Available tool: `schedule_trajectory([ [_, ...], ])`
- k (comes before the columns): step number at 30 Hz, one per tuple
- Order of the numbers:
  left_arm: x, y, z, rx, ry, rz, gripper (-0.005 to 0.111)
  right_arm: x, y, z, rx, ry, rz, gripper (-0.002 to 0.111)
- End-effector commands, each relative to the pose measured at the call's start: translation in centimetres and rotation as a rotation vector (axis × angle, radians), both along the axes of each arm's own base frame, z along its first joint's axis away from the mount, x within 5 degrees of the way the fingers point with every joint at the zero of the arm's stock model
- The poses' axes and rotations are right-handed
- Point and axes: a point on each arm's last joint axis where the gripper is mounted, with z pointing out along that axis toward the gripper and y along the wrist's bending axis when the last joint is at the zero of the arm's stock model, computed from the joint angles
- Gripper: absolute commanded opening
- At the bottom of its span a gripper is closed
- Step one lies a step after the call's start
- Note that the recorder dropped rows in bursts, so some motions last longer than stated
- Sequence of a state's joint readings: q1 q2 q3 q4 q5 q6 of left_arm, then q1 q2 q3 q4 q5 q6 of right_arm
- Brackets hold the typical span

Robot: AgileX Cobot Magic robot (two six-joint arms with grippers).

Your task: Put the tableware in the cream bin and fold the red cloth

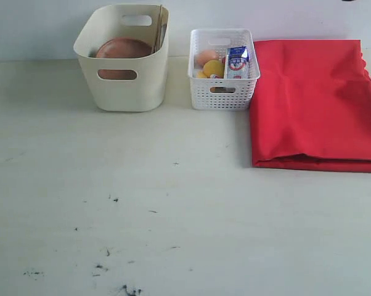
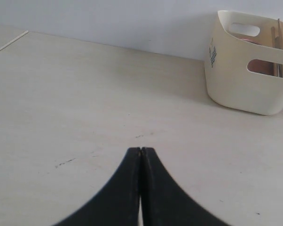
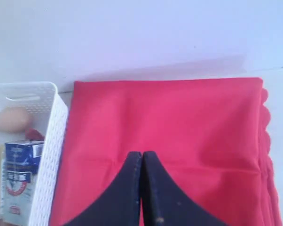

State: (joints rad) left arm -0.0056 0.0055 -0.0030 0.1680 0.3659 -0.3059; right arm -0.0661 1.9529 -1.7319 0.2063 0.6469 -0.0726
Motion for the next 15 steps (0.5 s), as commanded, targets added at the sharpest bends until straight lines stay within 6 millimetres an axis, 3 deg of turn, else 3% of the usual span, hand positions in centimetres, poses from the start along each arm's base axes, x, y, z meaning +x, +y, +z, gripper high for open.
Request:
schedule_trajectory([
  [1,0.0,0.0,0.0,0.003,-0.006,-0.007,0.000,-2.9,0.2,4.9,-0.012,-0.048,0.022,0.000],
  [9,0.0,0.0,0.0,0.003,-0.006,-0.007,0.000,-8.0,0.6,11.8,-0.022,-0.156,0.037,0.000],
  [15,0.0,0.0,0.0,0.003,-0.006,-0.007,0.000,-10.0,0.8,14.2,-0.008,-0.221,0.024,0.000],
])
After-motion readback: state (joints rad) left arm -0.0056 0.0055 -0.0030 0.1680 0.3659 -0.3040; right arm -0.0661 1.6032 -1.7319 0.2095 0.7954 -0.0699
